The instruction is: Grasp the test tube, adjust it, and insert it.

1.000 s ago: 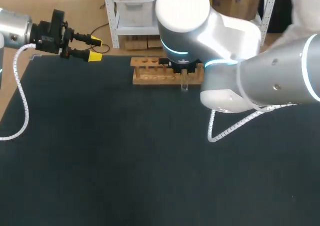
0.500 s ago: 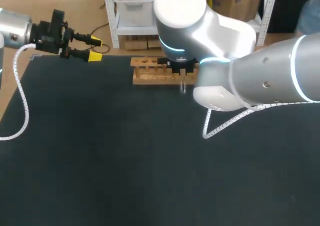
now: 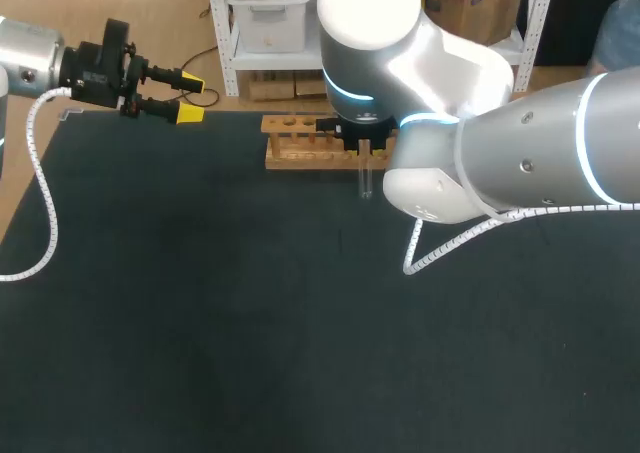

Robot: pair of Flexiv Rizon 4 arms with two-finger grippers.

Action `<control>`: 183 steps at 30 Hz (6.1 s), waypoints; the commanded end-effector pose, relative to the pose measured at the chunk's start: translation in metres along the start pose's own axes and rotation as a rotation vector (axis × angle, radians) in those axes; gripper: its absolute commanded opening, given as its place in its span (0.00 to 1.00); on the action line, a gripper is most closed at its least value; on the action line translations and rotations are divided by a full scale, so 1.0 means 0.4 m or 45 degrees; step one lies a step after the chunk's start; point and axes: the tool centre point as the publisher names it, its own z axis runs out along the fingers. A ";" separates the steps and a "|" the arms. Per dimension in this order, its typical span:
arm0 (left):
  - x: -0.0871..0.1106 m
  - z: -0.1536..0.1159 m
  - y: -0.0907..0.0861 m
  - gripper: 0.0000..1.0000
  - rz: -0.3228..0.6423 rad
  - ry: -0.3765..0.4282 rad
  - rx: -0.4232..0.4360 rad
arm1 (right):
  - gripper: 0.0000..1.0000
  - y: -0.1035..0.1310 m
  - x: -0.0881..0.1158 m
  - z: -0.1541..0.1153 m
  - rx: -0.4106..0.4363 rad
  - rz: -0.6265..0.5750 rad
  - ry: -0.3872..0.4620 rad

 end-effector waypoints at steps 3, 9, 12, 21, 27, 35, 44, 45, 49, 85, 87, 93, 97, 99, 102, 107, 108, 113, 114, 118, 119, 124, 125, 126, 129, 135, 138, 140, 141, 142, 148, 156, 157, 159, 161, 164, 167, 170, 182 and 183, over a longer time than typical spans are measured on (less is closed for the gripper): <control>0.002 0.000 0.002 1.00 0.002 -0.001 0.001 | 0.00 0.002 0.000 0.013 -0.010 -0.003 0.017; 0.002 0.000 0.002 1.00 0.002 -0.001 0.001 | 0.00 0.001 0.004 0.014 -0.015 -0.004 0.024; 0.002 0.000 0.002 1.00 0.002 -0.001 0.001 | 0.00 -0.001 0.010 0.011 -0.013 0.000 0.023; 0.002 0.000 0.002 1.00 0.002 -0.001 0.001 | 0.00 -0.003 0.021 -0.051 0.011 0.033 -0.032; 0.002 0.000 0.002 1.00 0.002 -0.001 0.001 | 0.00 -0.001 0.030 -0.107 0.033 0.051 -0.078; 0.002 0.000 0.002 1.00 0.002 -0.001 0.001 | 0.00 -0.011 0.022 -0.198 0.014 0.051 -0.165; 0.002 0.000 0.002 1.00 0.002 -0.001 0.001 | 0.00 -0.037 0.036 -0.272 -0.049 -0.019 -0.226; 0.002 0.000 0.002 1.00 0.002 -0.001 0.001 | 0.00 -0.042 0.040 -0.278 -0.050 -0.023 -0.225; 0.002 0.000 0.002 1.00 0.002 -0.001 0.001 | 0.00 -0.064 0.054 -0.301 -0.046 -0.034 -0.216; 0.002 0.000 0.002 1.00 0.002 -0.001 0.001 | 0.00 -0.079 0.090 -0.354 -0.042 -0.003 -0.220; 0.002 0.000 0.002 1.00 0.002 -0.001 0.001 | 0.00 -0.079 0.090 -0.354 -0.042 -0.003 -0.220; 0.002 0.000 0.002 1.00 0.002 -0.001 0.001 | 0.00 -0.079 0.090 -0.354 -0.042 -0.003 -0.220; 0.002 0.000 0.002 1.00 0.002 -0.001 0.001 | 0.00 -0.079 0.090 -0.354 -0.042 -0.003 -0.220; 0.002 0.000 0.002 1.00 0.002 -0.001 0.001 | 0.00 -0.079 0.090 -0.354 -0.042 -0.003 -0.220; 0.002 0.000 0.002 1.00 0.002 -0.001 0.001 | 0.00 -0.079 0.090 -0.354 -0.042 -0.003 -0.220; 0.002 0.000 0.002 1.00 0.002 -0.001 0.001 | 0.00 -0.079 0.090 -0.354 -0.042 -0.003 -0.220; 0.002 0.000 0.002 1.00 0.002 -0.001 0.001 | 0.00 -0.079 0.090 -0.354 -0.042 -0.003 -0.220; 0.002 0.000 0.002 1.00 0.002 -0.001 0.001 | 0.00 -0.079 0.090 -0.354 -0.042 -0.003 -0.220; 0.002 0.000 0.002 1.00 0.002 -0.001 0.001 | 0.00 -0.079 0.090 -0.354 -0.042 -0.003 -0.220; 0.002 0.000 0.002 1.00 0.002 -0.001 0.001 | 0.00 -0.079 0.090 -0.354 -0.042 -0.003 -0.220; 0.002 0.000 0.002 1.00 0.002 -0.001 0.001 | 0.00 -0.079 0.090 -0.354 -0.042 -0.003 -0.220; 0.002 0.000 0.002 1.00 0.002 -0.001 0.001 | 0.00 -0.079 0.090 -0.354 -0.042 -0.003 -0.220; 0.002 0.000 0.002 1.00 0.002 -0.001 0.001 | 0.00 -0.079 0.090 -0.354 -0.042 -0.003 -0.220; 0.002 0.000 0.002 1.00 0.002 -0.001 0.001 | 0.00 -0.079 0.090 -0.354 -0.042 -0.003 -0.220; 0.002 0.000 0.002 1.00 0.002 -0.001 0.001 | 0.00 -0.086 0.088 -0.358 -0.037 0.009 -0.228; 0.002 0.000 0.002 1.00 0.002 -0.001 0.001 | 0.00 -0.104 0.089 -0.361 -0.027 0.016 -0.238; 0.002 0.000 0.002 1.00 0.002 -0.001 0.001 | 0.00 -0.108 0.087 -0.360 -0.022 0.015 -0.239; 0.002 0.000 0.002 1.00 0.002 -0.001 0.001 | 0.00 -0.109 0.085 -0.358 -0.018 0.012 -0.241; 0.002 0.000 0.002 1.00 0.002 -0.001 0.001 | 0.00 -0.107 0.082 -0.357 -0.022 0.004 -0.240; 0.002 0.000 0.002 1.00 0.002 -0.001 0.001 | 0.00 -0.106 0.081 -0.356 -0.028 -0.001 -0.243; 0.002 0.000 0.002 1.00 0.002 -0.001 0.001 | 0.00 -0.103 0.078 -0.355 -0.032 -0.002 -0.246; 0.002 0.000 0.002 1.00 0.002 -0.001 0.001 | 0.00 -0.103 0.078 -0.355 -0.032 -0.002 -0.246; 0.002 0.000 0.002 1.00 0.002 -0.001 0.001 | 0.00 -0.103 0.078 -0.355 -0.032 -0.002 -0.246; 0.002 0.000 0.002 1.00 0.002 -0.001 0.001 | 0.00 -0.103 0.078 -0.355 -0.032 -0.002 -0.246; 0.002 0.000 0.002 1.00 0.002 -0.001 0.001 | 0.00 -0.103 0.078 -0.355 -0.032 -0.002 -0.246; 0.002 0.000 0.002 1.00 0.002 -0.001 0.001 | 0.00 -0.103 0.078 -0.355 -0.032 -0.002 -0.246; 0.002 0.000 0.002 1.00 0.002 -0.001 0.001 | 0.00 -0.103 0.078 -0.355 -0.032 -0.002 -0.246; 0.002 0.000 0.002 1.00 0.002 -0.001 0.001 | 0.00 -0.103 0.078 -0.355 -0.032 -0.002 -0.246; 0.002 0.000 0.002 1.00 0.002 -0.001 0.001 | 0.00 -0.103 0.078 -0.355 -0.032 -0.002 -0.246; 0.002 0.000 0.002 1.00 0.002 -0.001 0.001 | 0.00 -0.103 0.078 -0.355 -0.032 -0.002 -0.246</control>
